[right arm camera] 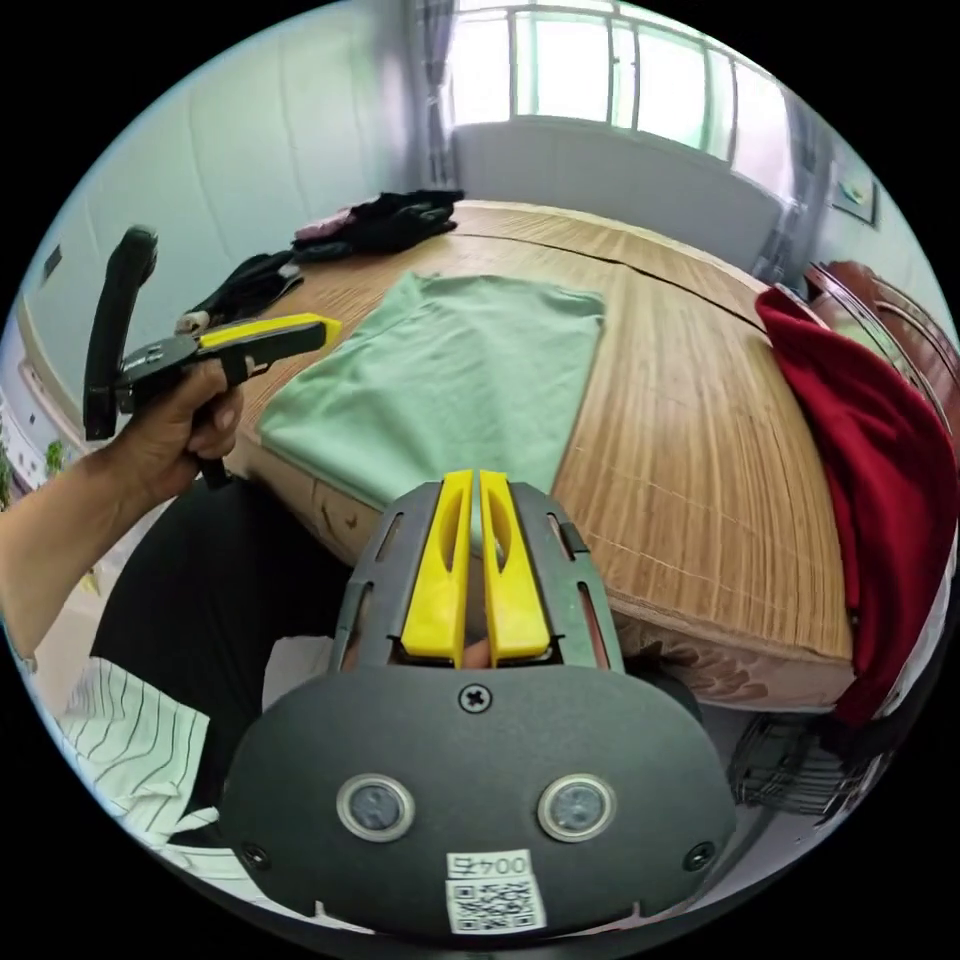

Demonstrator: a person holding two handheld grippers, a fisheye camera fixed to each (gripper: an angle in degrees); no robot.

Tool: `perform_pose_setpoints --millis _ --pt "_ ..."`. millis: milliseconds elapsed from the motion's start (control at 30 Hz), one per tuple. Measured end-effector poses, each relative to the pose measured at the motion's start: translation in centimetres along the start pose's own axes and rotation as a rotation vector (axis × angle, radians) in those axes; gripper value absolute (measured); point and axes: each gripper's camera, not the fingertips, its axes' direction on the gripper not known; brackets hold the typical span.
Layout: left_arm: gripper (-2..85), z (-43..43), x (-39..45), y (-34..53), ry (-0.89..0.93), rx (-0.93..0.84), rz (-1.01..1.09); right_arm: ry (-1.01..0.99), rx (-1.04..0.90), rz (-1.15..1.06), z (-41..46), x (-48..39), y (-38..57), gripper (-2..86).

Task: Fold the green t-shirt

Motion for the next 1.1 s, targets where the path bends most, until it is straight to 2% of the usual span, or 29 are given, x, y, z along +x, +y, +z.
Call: perform_pose_setpoints --millis 100,133,233,333,433,500,633,733,800,867,933,1000,1100 --pt "0.2 4.0 -0.2 -0.7 -0.007 -0.175 -0.015 0.003 -0.099 0.027 1.9 1.6 0.8 1.4" --pt "0.2 4.8 -0.4 -0.6 0.002 -0.215 -0.021 -0.008 -0.06 0.027 1.8 1.9 1.3 1.1" --pt "0.2 4.4 -1.3 -0.2 0.05 -0.186 -0.069 -0.026 -0.062 0.037 0.9 2.3 1.1 0.1" --pt "0.4 1.3 -2.3 0.3 0.078 -0.054 -0.096 -0.05 0.028 0.096 -1.5 3.5 1.7 -0.5" --pt "0.7 -0.3 -5.2 2.0 0.089 -0.094 -0.215 -0.141 0.054 0.17 -2.9 5.2 2.9 -0.4" --pt "1.4 -1.9 -7.4 4.4 0.168 -0.093 -0.291 -0.2 0.058 0.207 -3.3 6.0 3.5 0.0" --pt "4.0 -3.5 -8.0 8.0 0.166 -0.1 -0.296 -0.28 0.076 0.25 -3.6 5.9 3.5 0.2" --pt "4.7 -3.6 -8.6 10.2 0.131 -0.105 -0.319 -0.264 0.069 0.22 -2.8 4.5 1.7 -0.2" --pt "4.1 -2.0 -8.8 11.0 0.14 -0.168 -0.287 -0.249 0.04 0.222 -1.6 3.8 0.7 -0.4" --pt "3.7 -1.6 -9.3 11.5 0.149 -0.147 -0.282 -0.169 -0.141 0.214 2.2 2.9 0.2 -0.4" --pt "3.5 -2.1 -10.3 11.5 0.168 -0.155 -0.317 -0.178 -0.088 0.224 1.6 2.6 0.6 -0.4" --pt "3.5 -4.3 -11.1 12.0 0.166 -0.069 -0.323 -0.198 -0.057 0.247 0.3 2.5 0.8 -0.3" --pt "4.4 -5.2 -11.8 13.4 0.203 -0.043 -0.331 -0.233 0.031 0.257 -2.3 1.9 1.3 1.0"
